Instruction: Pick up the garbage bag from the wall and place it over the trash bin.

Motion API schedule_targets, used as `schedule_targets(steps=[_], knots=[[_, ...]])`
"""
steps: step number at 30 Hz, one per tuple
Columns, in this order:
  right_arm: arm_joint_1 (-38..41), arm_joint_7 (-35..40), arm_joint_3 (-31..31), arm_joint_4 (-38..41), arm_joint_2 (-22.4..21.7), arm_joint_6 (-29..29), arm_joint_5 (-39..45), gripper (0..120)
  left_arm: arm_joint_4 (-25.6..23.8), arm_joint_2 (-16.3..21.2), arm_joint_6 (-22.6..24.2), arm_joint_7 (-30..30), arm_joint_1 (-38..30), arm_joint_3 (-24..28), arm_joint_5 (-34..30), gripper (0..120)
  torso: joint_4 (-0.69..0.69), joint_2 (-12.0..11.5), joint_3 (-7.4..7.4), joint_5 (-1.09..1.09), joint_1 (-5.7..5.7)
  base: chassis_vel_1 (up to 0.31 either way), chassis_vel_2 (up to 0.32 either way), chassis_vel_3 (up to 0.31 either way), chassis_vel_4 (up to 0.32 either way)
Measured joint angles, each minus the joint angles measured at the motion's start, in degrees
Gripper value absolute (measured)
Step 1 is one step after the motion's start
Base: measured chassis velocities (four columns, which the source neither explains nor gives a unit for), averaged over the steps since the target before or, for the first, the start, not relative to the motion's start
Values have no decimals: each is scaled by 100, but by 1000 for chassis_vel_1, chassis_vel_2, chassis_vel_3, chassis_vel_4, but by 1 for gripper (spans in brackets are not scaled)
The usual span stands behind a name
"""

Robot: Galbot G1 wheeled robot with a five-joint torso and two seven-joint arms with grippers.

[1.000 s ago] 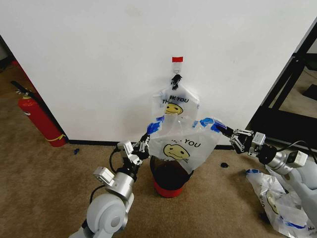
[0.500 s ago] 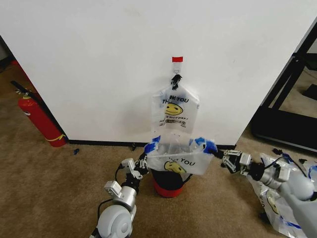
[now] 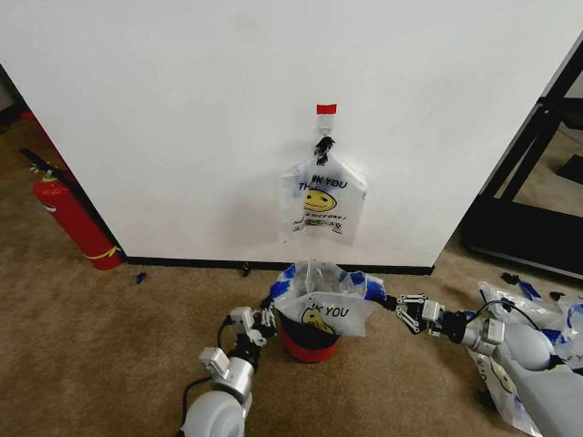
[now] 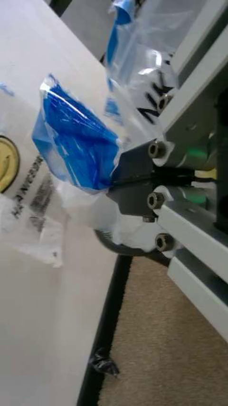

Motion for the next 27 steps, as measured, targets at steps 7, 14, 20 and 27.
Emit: schedule_targets(steps=[7,14,20,27], knots=[[-100,-120,-9,-37,-98,145,-222,0,288,106,-279,86,18,-10,232,0,-1,0,0,2,0,0,0,0,0],[529,173,-422,-289,-97,242,-247,0,560,80,-404,85,-323,-103,234,0,0,0,0,1,0,0,0,0,0],[1270,683,-961,-520,-79,319,-228,0,573,27,-431,113,-627,-107,173,0,-1,0,1,2,1,0,0,0,0],[1752,1641,-1440,-529,178,500,125,0,355,88,-773,263,-613,-276,147,0,1,0,1,3,1,0,0,0,0]])
